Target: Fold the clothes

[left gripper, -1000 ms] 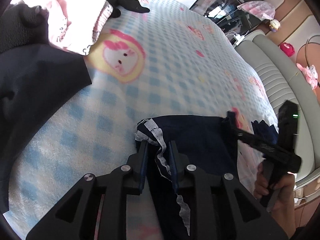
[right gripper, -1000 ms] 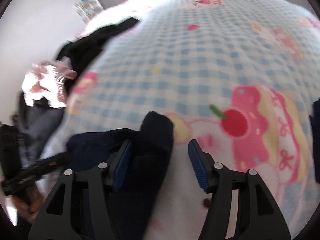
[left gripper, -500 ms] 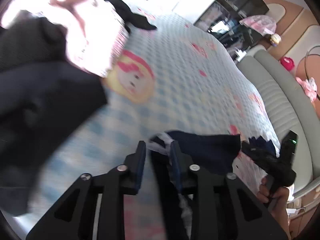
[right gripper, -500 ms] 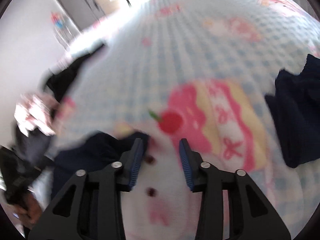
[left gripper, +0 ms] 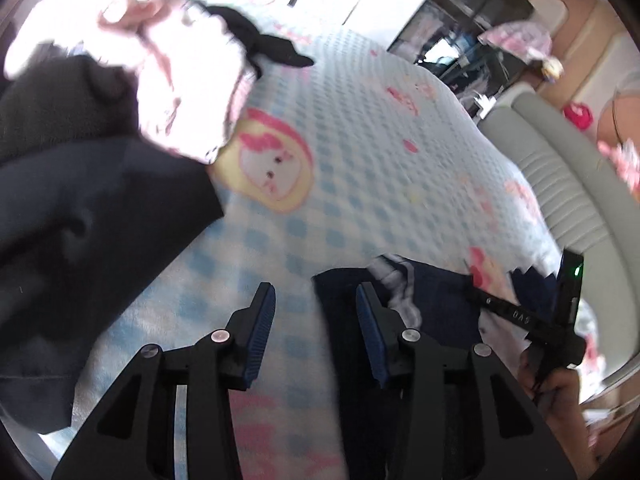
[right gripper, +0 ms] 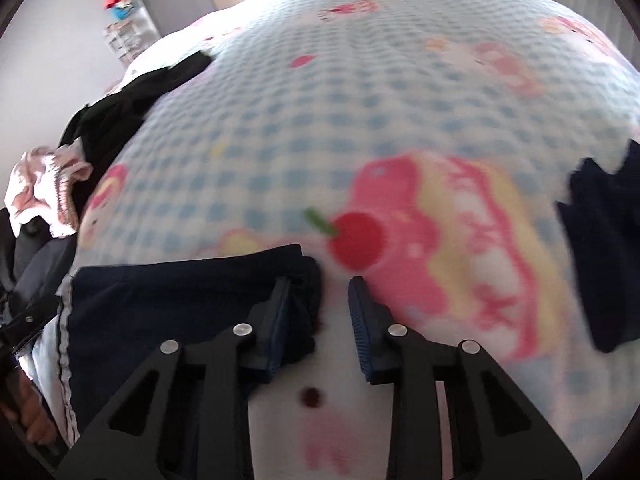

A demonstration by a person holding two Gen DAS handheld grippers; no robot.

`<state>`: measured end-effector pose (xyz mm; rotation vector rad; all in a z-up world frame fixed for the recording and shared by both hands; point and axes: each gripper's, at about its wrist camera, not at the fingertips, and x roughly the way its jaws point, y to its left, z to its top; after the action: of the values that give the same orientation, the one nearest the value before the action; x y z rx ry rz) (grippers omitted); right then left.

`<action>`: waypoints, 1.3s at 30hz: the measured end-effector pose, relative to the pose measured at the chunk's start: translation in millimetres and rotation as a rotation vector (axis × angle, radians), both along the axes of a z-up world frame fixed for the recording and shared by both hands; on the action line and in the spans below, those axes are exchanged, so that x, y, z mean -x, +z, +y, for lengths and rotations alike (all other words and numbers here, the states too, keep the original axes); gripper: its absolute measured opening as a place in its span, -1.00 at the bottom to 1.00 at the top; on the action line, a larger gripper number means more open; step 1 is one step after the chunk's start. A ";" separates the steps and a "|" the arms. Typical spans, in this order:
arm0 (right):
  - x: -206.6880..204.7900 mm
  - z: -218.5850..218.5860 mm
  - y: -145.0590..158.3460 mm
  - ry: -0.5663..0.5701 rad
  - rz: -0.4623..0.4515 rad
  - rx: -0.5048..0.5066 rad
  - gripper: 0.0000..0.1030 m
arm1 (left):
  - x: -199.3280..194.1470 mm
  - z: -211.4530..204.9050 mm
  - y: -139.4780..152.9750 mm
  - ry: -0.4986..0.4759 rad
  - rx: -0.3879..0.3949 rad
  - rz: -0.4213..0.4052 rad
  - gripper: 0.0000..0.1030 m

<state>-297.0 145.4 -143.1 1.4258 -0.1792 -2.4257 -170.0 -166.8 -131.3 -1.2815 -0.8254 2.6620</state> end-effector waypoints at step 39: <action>1.9 -13.5 4.2 0.078 -0.047 0.105 -0.82 | 69.7 26.6 -6.3 -0.220 -0.087 -0.130 -0.80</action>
<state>-298.9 131.8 -138.9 1.4177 -0.2534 -2.2862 -239.7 -140.2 -137.6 -1.4436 -0.7565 2.3697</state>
